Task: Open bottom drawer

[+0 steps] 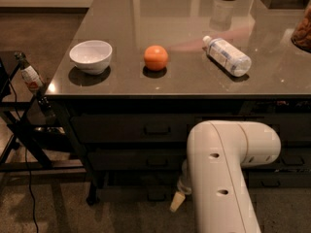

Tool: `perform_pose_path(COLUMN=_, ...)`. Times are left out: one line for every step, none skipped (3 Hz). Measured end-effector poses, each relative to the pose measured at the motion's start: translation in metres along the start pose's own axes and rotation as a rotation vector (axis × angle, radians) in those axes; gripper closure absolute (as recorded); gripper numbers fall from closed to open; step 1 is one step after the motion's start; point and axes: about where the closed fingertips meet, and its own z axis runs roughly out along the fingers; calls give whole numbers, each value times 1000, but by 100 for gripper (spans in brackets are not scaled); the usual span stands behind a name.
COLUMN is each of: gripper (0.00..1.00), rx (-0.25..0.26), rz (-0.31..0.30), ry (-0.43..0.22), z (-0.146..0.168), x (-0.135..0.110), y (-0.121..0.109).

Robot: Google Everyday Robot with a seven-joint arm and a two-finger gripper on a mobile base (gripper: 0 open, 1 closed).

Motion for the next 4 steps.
perform_pose_path(gripper=0, rx=38, rz=16, ry=-24, z=-25, x=-17, y=-17)
perform_pose_path(gripper=0, rx=40, rz=17, ry=-25, z=-26, x=-18, y=-17)
perform_pose_path(gripper=0, rx=40, rz=17, ry=-24, z=-26, x=-18, y=-16)
perform_pose_path(gripper=0, rx=-6, rz=32, ry=24, z=13, x=8, y=-2)
